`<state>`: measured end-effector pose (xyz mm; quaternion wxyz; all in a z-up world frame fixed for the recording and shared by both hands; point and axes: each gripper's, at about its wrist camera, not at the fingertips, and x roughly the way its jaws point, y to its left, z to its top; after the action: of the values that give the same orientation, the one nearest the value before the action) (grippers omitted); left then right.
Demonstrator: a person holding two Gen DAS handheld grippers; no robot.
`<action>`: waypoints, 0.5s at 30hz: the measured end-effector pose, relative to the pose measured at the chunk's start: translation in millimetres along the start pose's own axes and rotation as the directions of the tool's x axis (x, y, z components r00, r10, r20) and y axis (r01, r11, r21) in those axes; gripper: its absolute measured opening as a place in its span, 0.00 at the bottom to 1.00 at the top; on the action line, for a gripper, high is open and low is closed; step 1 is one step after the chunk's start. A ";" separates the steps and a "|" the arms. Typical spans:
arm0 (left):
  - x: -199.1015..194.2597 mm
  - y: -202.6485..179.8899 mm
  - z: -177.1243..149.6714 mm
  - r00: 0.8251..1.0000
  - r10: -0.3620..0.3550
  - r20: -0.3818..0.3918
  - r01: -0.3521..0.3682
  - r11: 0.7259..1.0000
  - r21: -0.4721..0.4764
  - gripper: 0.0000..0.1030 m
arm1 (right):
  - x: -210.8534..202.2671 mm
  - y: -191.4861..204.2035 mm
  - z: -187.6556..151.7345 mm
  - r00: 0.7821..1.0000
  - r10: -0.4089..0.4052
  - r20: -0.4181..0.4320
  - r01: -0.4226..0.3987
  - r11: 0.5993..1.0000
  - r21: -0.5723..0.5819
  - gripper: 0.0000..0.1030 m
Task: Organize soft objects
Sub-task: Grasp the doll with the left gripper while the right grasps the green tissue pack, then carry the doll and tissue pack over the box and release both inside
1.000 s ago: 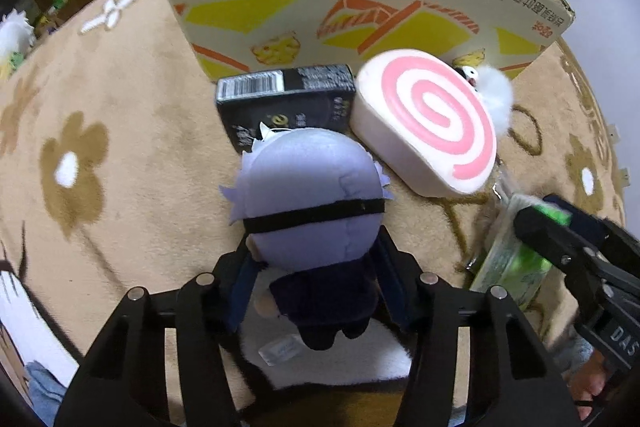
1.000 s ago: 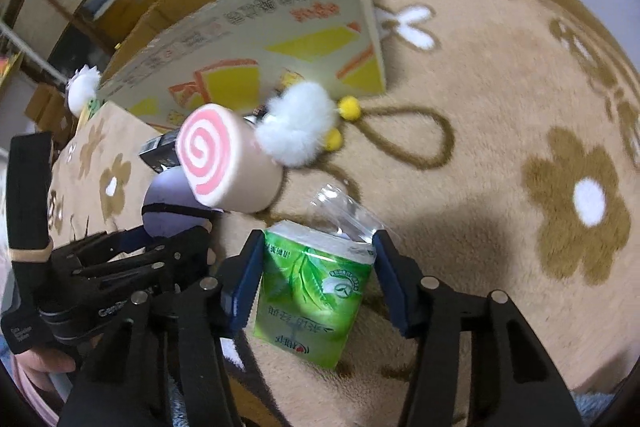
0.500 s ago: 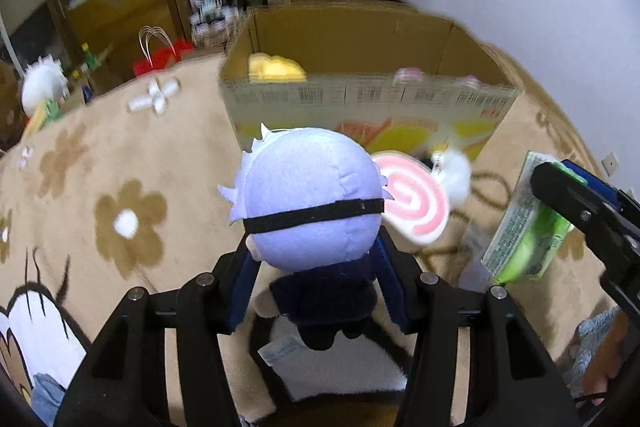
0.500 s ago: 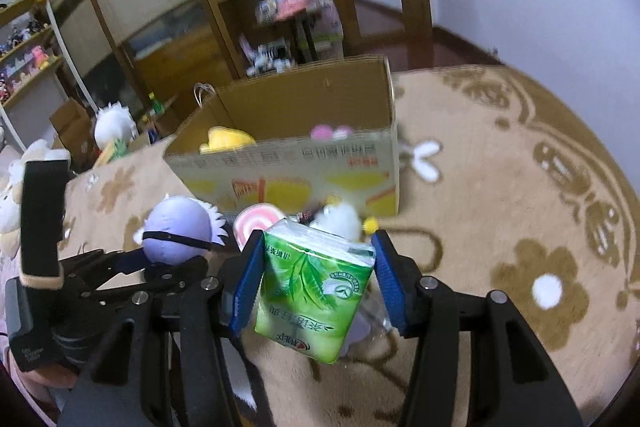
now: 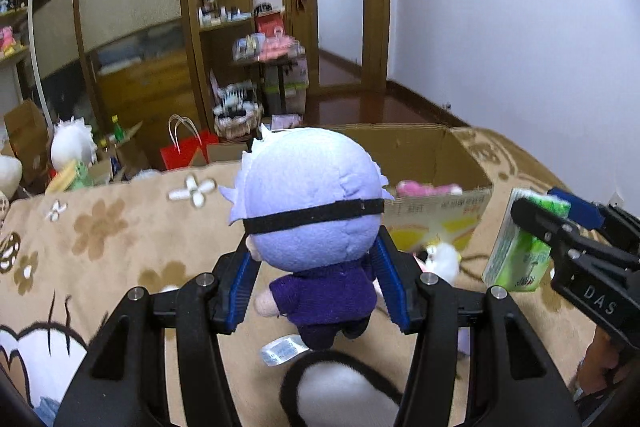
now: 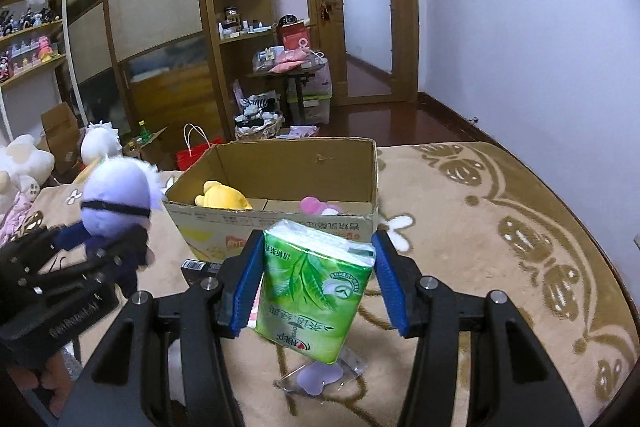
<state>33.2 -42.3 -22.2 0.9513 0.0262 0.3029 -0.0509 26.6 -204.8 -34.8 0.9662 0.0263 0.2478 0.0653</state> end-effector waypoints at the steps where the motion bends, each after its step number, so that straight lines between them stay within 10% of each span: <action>1: -0.6 0.9 3.6 1.000 0.007 0.017 -0.007 1.000 0.008 0.52 | -0.2 -0.7 1.4 1.000 -0.003 0.006 0.003 1.000 0.001 0.55; 15: 15.1 10.1 40.1 0.991 0.028 0.132 -0.033 0.999 0.035 0.52 | 2.4 13.0 33.5 0.993 -0.024 0.113 0.032 0.997 -0.068 0.55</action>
<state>69.6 -36.7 1.9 0.9691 0.0450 0.2384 -0.0437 43.4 -192.3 -5.5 0.9797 -0.0074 0.1913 0.0590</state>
